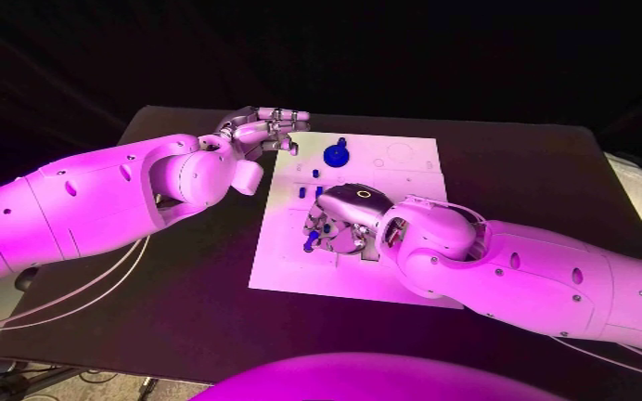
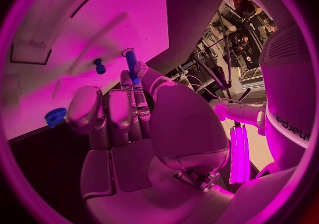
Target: Assemble the parts on the task board
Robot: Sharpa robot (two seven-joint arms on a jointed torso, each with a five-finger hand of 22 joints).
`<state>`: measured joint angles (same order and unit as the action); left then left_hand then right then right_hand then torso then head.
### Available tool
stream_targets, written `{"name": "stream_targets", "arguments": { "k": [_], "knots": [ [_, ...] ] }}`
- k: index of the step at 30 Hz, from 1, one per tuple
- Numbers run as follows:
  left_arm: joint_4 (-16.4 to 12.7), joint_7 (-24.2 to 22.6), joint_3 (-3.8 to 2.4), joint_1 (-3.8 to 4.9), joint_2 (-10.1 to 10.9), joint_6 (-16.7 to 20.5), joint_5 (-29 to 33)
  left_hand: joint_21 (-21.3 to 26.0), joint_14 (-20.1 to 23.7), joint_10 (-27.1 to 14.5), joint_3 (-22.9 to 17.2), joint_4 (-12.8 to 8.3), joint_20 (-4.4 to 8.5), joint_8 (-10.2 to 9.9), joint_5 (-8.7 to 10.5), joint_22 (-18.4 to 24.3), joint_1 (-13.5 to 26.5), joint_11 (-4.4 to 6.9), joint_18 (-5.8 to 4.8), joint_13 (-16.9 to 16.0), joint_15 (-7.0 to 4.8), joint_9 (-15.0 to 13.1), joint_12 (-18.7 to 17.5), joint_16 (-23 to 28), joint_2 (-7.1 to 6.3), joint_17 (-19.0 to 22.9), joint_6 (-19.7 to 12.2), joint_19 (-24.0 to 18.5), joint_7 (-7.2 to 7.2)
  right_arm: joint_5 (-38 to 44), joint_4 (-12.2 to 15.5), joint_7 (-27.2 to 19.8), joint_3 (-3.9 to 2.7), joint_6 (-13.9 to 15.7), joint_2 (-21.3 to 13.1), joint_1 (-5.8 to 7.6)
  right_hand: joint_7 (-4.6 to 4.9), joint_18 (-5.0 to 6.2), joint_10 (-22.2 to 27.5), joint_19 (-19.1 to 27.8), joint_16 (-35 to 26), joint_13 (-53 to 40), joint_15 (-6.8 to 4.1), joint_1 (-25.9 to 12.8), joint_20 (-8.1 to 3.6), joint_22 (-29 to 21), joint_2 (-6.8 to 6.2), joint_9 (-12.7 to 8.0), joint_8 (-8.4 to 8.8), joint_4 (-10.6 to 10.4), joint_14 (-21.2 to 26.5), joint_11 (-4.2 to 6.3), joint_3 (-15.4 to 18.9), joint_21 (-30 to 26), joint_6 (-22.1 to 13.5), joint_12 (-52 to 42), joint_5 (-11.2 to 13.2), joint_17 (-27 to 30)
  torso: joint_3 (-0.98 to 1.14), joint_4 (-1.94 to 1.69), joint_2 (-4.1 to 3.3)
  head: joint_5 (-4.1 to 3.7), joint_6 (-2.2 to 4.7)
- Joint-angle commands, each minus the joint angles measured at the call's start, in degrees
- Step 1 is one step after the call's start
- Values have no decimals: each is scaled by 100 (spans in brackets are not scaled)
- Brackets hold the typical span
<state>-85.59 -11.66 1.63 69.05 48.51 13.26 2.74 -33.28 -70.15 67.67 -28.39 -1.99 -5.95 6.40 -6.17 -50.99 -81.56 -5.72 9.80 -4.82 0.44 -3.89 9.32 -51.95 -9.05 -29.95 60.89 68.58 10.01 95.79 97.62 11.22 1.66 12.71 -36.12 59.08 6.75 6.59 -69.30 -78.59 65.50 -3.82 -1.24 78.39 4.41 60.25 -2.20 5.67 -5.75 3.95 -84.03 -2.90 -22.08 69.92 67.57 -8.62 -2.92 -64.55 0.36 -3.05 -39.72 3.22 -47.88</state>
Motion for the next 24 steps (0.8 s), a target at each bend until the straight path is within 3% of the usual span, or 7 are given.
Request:
{"name": "stream_targets", "arguments": {
  "k": [1, 7, 14, 24],
  "knots": [
    [-10, -30, -3, 2, -14, -112, -14, 25, 36, -40, 14, -30, 10, -9, -34, 7, 22, 8, 61, -1, -5, 7, 28, 14, 34, 7, -23, -30, 15, 378, -6, 232, 2, -211, 27, -11, 11, -71, -26, -2, 46, -9, -38, 89, -9, -1, 75, 11, -6, -4, -258, -27, -26, 30, 18, 20, -12, -14, 0, 4, 4, -8, -9],
    [-6, -24, -3, 2, -15, -116, -14, 36, 48, -51, 24, -40, 4, -3, -34, 8, 36, 6, 61, -2, 0, 5, 47, 18, 48, 14, -27, -42, 15, 592, -8, 422, 4, -315, 58, -16, 10, -72, -28, -3, 52, -10, -38, 86, -8, 5, 74, 12, -7, -5, -258, -27, -26, 34, 20, 22, -11, -19, -2, -1, 6, -28, -10],
    [-7, -19, -3, 2, -9, -113, -14, 36, 48, -51, 24, -40, 4, -3, -34, 8, 36, 6, 61, -2, 0, 5, 47, 18, 48, 14, -27, -42, 15, 779, -31, 500, 37, -692, 179, -19, 7, -72, -31, 1, 64, -11, -36, 74, -6, 3, 67, 15, -8, -6, -259, -27, -23, 34, 25, 28, -5, -28, -7, 1, 0, -19, -30],
    [-2, -13, -3, 2, -10, -112, -14, 36, 48, -51, 24, -40, 4, -3, -34, 8, 36, 6, 61, -2, 0, 5, 47, 18, 48, 14, -27, -42, 15, 907, -48, 521, 69, -811, 319, -28, 9, -68, -11, 24, 72, -7, -24, 30, 4, -12, 27, 13, 13, -6, -253, -36, -10, 26, 2, 73, -4, -23, -5, -3, 5, -26, -28]
  ]
}}
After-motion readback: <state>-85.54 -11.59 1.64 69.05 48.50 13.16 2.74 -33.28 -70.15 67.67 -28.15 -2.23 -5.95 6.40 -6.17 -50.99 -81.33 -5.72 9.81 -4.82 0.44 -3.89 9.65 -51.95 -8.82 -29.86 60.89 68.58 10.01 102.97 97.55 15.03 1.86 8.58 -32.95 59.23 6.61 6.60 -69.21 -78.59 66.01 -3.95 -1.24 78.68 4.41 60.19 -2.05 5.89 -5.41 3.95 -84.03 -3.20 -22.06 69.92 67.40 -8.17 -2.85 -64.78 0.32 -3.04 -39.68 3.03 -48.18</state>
